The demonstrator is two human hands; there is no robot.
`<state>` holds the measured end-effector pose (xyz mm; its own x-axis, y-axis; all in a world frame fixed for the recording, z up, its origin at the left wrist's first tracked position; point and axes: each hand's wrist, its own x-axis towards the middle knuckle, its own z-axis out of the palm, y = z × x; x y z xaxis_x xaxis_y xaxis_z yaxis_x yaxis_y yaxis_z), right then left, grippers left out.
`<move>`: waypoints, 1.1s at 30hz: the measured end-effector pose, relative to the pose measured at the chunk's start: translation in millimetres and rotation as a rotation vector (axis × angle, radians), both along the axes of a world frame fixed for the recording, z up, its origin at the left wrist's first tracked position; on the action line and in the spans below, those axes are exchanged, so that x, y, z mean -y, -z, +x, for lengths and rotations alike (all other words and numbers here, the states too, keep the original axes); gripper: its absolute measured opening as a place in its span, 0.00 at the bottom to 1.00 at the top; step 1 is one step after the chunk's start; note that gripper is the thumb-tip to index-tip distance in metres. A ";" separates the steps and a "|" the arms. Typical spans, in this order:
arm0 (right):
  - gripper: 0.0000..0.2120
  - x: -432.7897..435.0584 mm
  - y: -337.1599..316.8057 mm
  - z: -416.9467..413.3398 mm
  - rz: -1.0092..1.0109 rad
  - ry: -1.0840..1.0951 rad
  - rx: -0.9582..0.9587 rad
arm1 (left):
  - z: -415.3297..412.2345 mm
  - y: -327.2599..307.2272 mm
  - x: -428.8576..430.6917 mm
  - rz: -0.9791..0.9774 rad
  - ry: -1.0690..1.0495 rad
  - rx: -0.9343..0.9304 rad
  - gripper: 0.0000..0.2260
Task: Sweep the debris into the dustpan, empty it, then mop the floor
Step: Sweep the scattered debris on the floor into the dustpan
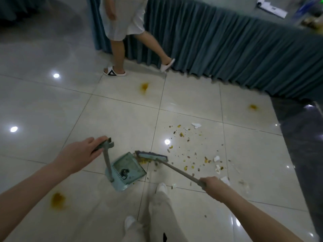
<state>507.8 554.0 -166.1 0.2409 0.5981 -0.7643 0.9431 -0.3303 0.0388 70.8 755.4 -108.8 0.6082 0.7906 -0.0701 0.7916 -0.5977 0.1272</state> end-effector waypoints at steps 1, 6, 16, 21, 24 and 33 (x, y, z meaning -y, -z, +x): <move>0.13 -2.7 -2.5 2.7 0.015 0.030 -0.010 | 1.8 -2.3 -2.6 -0.002 -0.004 -0.002 0.19; 0.15 -46.5 -6.2 18.5 0.077 0.105 0.001 | 11.9 -6.0 -20.3 -0.027 -0.023 -0.017 0.20; 0.10 -238.4 24.0 80.1 0.196 0.216 0.053 | 75.1 -10.6 -87.2 -0.066 -0.006 0.023 0.18; 0.10 -328.7 52.0 108.2 0.229 0.235 0.032 | 106.8 -3.7 -128.4 -0.119 -0.113 0.019 0.20; 0.10 -355.8 68.9 114.8 0.192 0.238 0.016 | 124.2 1.8 -144.9 -0.147 -0.104 0.039 0.21; 0.12 -281.6 70.3 105.1 0.080 0.143 -0.017 | 144.7 2.7 -161.0 -0.128 -0.082 -0.003 0.21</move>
